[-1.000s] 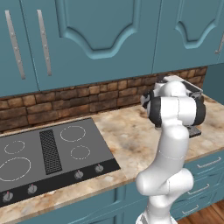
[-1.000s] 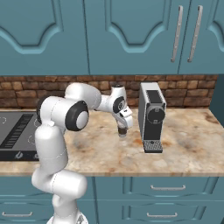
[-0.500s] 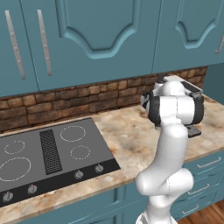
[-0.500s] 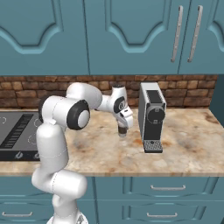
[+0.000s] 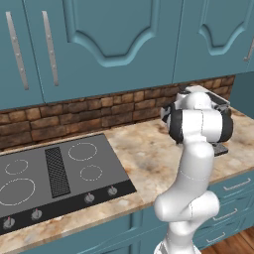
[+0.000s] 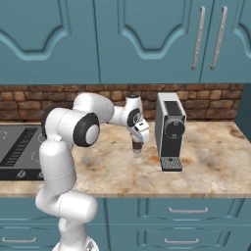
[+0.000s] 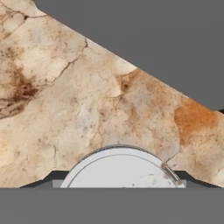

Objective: Move the drinks to the dining counter.

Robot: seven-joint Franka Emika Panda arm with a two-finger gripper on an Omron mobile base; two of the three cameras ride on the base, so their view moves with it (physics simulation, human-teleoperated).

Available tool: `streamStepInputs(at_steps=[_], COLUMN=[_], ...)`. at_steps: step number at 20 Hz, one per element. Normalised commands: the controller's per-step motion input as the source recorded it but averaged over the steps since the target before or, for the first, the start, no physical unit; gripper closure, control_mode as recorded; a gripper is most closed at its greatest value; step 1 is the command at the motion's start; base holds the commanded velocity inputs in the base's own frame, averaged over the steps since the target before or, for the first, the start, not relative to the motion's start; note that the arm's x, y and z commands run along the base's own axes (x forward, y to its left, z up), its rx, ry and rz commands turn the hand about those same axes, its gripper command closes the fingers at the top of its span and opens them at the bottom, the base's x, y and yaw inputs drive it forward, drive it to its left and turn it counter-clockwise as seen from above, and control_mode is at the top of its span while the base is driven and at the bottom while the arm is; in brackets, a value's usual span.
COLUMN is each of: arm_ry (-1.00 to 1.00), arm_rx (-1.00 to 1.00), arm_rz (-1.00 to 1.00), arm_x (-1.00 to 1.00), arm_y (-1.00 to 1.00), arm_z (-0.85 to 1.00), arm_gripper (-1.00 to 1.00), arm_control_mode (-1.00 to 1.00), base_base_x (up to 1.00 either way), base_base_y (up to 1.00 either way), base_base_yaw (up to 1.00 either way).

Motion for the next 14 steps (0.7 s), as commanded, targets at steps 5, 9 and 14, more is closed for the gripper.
streamStepInputs(at_steps=[5, 9, 14], arm_ry=[-0.12, -0.18, -0.12], arm_rx=[0.0, 0.0, 0.0], arm_rz=[0.0, 0.03, 0.03], arm_x=[-0.41, -0.36, -0.24], arm_y=[0.0, 0.0, 0.0], arm_z=[0.0, 0.13, 0.3], arm_gripper=[1.0, 1.0, 1.0], arm_control_mode=[-1.0, -1.0, -1.0], base_base_x=[0.0, 0.0, 0.0], base_base_y=[0.0, 0.0, 0.0], base_base_yaw=[0.0, 0.0, 0.0])
